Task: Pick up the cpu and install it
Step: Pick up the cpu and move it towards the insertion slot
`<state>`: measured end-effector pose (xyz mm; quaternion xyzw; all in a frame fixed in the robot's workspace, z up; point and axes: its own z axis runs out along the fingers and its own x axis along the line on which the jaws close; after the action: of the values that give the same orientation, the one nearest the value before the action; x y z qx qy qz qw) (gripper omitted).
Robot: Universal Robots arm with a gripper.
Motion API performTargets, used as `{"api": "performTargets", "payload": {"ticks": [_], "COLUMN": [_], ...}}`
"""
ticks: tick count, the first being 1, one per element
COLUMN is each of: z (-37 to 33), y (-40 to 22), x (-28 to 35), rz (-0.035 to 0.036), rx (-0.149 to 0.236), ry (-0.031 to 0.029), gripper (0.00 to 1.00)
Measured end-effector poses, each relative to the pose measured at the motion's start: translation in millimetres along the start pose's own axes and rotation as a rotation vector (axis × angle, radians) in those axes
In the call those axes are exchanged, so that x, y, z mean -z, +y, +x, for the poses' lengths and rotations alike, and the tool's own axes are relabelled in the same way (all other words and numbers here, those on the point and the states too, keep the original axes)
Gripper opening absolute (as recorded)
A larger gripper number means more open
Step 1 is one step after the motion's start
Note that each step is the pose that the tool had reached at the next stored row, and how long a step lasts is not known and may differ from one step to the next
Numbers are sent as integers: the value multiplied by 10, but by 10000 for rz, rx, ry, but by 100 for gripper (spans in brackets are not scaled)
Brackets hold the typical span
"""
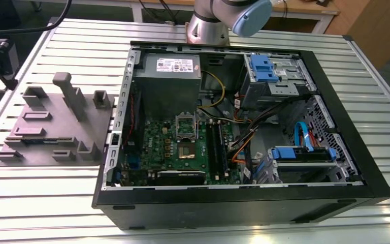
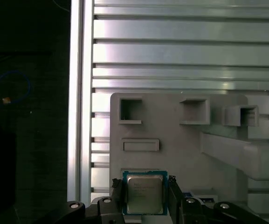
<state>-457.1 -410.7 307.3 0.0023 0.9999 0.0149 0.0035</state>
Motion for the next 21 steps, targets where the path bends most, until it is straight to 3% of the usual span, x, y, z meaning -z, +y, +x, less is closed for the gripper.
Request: {"api": "performTargets", "payload": {"ticks": [7,18,21], "z": [0,0,0], "y": [1,3,4], "x": [37,46,82], "rz": [0,1,1], "rx": [0,0,0], "ry": [1,0,-3], "gripper": [47,47,47]}}
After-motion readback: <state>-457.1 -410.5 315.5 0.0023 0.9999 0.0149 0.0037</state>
